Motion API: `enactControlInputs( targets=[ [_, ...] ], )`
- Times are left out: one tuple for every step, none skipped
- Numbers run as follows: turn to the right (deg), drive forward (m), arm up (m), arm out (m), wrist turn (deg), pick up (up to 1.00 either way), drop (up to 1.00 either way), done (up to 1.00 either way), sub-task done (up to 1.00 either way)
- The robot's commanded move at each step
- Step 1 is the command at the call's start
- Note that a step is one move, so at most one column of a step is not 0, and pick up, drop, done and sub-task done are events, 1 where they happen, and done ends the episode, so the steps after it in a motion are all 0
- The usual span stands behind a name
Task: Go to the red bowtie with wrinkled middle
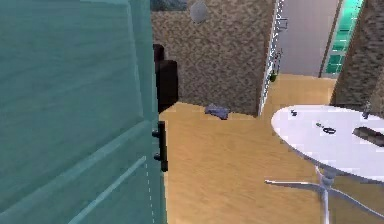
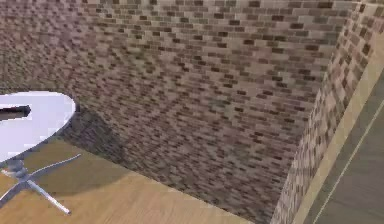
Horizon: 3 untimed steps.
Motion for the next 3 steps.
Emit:
enactControlInputs(
  targets=[
    [18.0, 0.0, 0.0, 0.0, 0.0, 0.0, 0.0, 0.0, 0.0],
    [0.0, 0.8, 0.0, 0.0, 0.0, 0.0, 0.0, 0.0, 0.0],
    [-45.0, 0.0, 0.0, 0.0, 0.0, 0.0, 0.0, 0.0, 0.0]
  ],
)
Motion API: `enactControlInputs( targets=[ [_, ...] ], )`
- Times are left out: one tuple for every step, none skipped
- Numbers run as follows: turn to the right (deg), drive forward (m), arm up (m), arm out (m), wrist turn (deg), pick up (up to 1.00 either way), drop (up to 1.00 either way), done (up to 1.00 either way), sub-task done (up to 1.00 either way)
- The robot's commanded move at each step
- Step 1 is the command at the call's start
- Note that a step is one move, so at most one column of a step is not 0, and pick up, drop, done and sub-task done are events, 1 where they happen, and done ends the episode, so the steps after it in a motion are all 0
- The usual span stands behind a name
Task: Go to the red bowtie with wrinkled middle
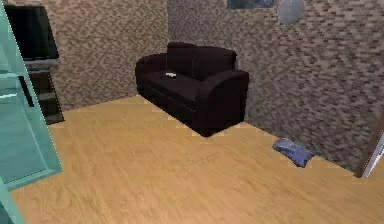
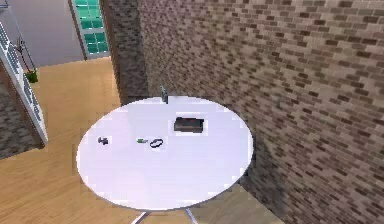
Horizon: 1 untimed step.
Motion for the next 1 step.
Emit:
enactControlInputs(
  targets=[
    [-15.0, 0.0, 0.0, 0.0, 0.0, 0.0, 0.0, 0.0, 0.0]
  ],
)
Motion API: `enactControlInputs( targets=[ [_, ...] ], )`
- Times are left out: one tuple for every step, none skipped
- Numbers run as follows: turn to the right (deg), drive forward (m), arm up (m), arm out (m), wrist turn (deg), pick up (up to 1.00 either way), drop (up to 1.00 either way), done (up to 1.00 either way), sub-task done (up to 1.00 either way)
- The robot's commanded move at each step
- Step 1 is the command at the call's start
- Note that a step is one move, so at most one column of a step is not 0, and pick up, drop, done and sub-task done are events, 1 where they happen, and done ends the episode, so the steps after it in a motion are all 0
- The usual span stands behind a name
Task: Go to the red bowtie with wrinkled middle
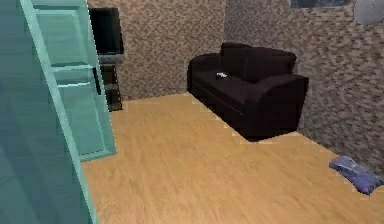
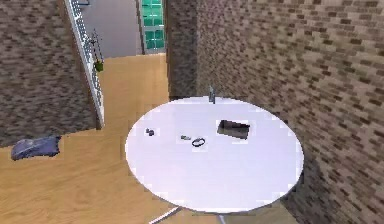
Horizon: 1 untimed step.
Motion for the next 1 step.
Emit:
enactControlInputs(
  targets=[
    [0.0, 0.25, 0.0, 0.0, 0.0, 0.0, 0.0, 0.0, 0.0]
  ],
)
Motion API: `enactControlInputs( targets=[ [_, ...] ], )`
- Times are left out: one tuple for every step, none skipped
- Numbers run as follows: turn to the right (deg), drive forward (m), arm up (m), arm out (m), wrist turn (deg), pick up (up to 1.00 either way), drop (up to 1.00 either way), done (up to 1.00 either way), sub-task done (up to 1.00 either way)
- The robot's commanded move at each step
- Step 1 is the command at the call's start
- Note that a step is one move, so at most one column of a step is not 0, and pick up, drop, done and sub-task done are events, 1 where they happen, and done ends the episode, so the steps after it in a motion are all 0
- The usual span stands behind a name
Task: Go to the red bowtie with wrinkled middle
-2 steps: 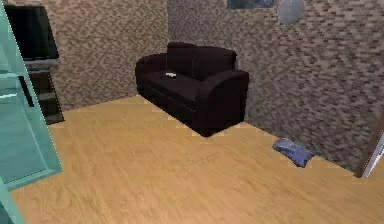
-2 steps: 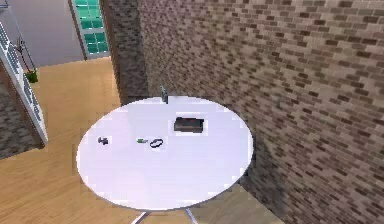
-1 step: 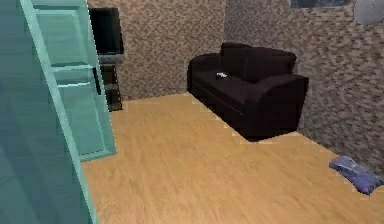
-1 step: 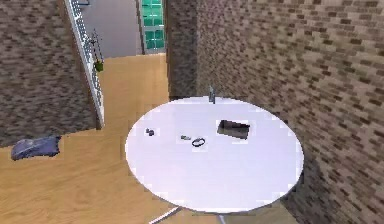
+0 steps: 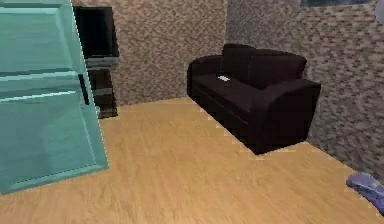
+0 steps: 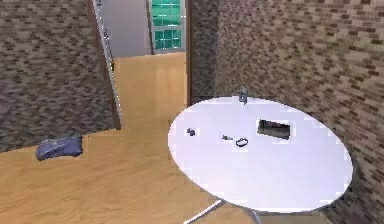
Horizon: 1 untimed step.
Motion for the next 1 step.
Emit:
enactControlInputs(
  targets=[
    [45.0, 0.0, 0.0, 0.0, 0.0, 0.0, 0.0, 0.0, 0.0]
  ],
)
